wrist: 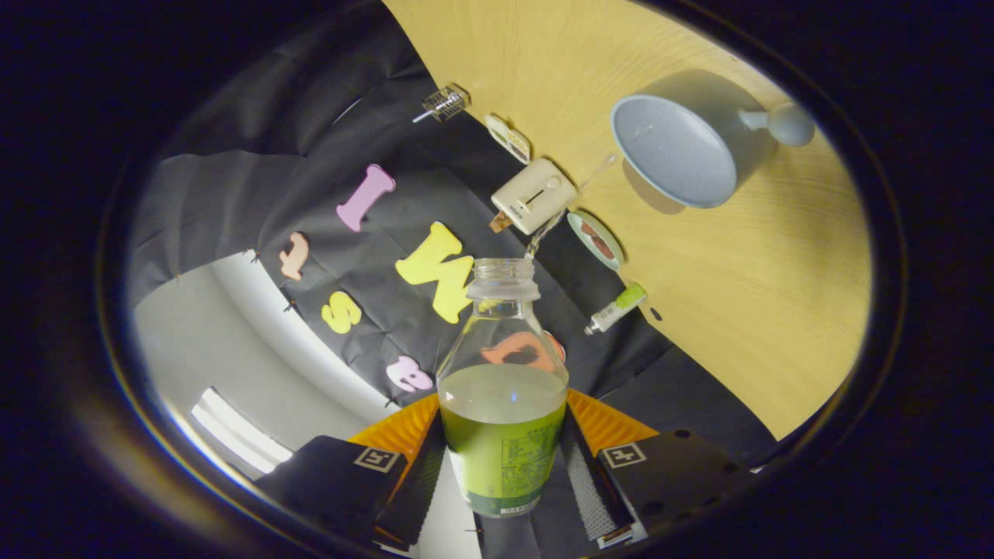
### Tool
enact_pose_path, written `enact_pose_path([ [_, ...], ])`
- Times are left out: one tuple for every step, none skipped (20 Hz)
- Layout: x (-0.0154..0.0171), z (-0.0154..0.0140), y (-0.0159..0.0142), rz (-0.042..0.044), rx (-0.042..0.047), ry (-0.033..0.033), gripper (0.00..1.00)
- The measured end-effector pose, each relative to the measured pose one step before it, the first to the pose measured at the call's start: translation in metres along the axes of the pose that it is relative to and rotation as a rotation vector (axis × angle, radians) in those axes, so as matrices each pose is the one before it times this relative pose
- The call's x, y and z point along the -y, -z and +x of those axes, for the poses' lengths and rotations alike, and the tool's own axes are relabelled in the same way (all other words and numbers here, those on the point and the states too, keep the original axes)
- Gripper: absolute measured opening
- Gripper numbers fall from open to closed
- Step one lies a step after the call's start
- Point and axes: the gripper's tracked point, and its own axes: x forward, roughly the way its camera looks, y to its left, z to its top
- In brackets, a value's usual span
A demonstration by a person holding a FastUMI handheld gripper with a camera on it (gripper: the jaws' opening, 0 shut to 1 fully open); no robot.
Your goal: Take the bottle from table, then pour the juice into the cup, finally place the bottle on the coaster
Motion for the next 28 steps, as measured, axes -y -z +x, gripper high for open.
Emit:
enact_pose_path([
  [0.00047, -0.00089, 0.00061, 0.00735, -0.00443, 0.00116, 0.79],
  [-0.00038, -0.00093, 0.00037, 0.00500, -0.00205, -0.00076, 0.79],
  [-0.00026, -0.00079, 0.00125, 0.00613, -0.00205, -0.00259, 0.79],
  [-0.00029, 0.00124, 0.00115, 0.00379, -0.00636, 0.00051, 0.79],
  [-0.00012, 0.00127, 0.00108, 0.00474, -0.00566, 0.00045, 0.79],
  [-0.00092, 0.00058, -0.00012, 0.00407, -0.00346, -0.00153, 0.79],
  [0.00002, 0.00000, -0.00016, 0.00434, -0.00211, -0.00222, 0.79],
  [-0.00067, -0.00122, -0.00059, 0.00251, 0.00067, -0.00136, 0.79],
  [0.00024, -0.00082, -0.00023, 0.00100, 0.00206, 0.00078, 0.79],
  [0.00038, -0.00094, -0.00048, -0.00074, 0.00095, 0.00199, 0.79],
  [-0.00076, -0.00008, 0.00005, -0.00231, 0.00046, -0.00053, 0.79],
  [-0.00022, -0.00019, -0.00015, -0.00343, 0.00010, -0.00181, 0.79],
  [-0.00006, 0.00000, 0.00006, -0.00372, -0.00101, -0.00226, 0.79],
  [0.00174, 0.00056, 0.00063, -0.00716, -0.00228, 0.00731, 0.79],
  [0.00142, 0.00086, -0.00003, -0.01439, 0.00005, 0.01053, 0.79],
  [0.00204, 0.00079, -0.00024, -0.02522, 0.00251, 0.01291, 0.79],
  [0.00327, 0.00056, -0.00005, -0.03026, 0.00210, 0.01350, 0.79],
  [0.00285, 0.00149, 0.00153, -0.03374, -0.00531, 0.01219, 0.79],
  [0.00299, 0.00165, 0.00146, -0.03050, -0.00703, 0.01075, 0.79],
  [0.00373, 0.00013, 0.00152, -0.04035, -0.00324, 0.01503, 0.79],
  [0.00344, 0.00097, 0.00108, -0.03973, -0.00063, 0.01563, 0.79],
  [0.00250, 0.00289, 0.00148, -0.04235, -0.00005, 0.01805, 0.79],
  [0.00460, 0.00049, 0.00187, -0.04640, 0.00166, 0.02563, 0.79],
  [0.00370, 0.00063, 0.00295, -0.06155, 0.00108, 0.03344, 0.79],
  [0.00213, 0.00024, 0.00306, -0.07255, -0.00064, 0.03153, 0.79],
  [0.00106, -0.00039, 0.00247, -0.07364, 0.00151, 0.02919, 0.79],
  [0.00030, -0.00042, 0.00231, -0.06192, 0.00109, 0.02095, 0.79],
  [-0.00172, -0.00067, -0.00041, -0.03794, 0.00809, 0.00499, 0.79],
])
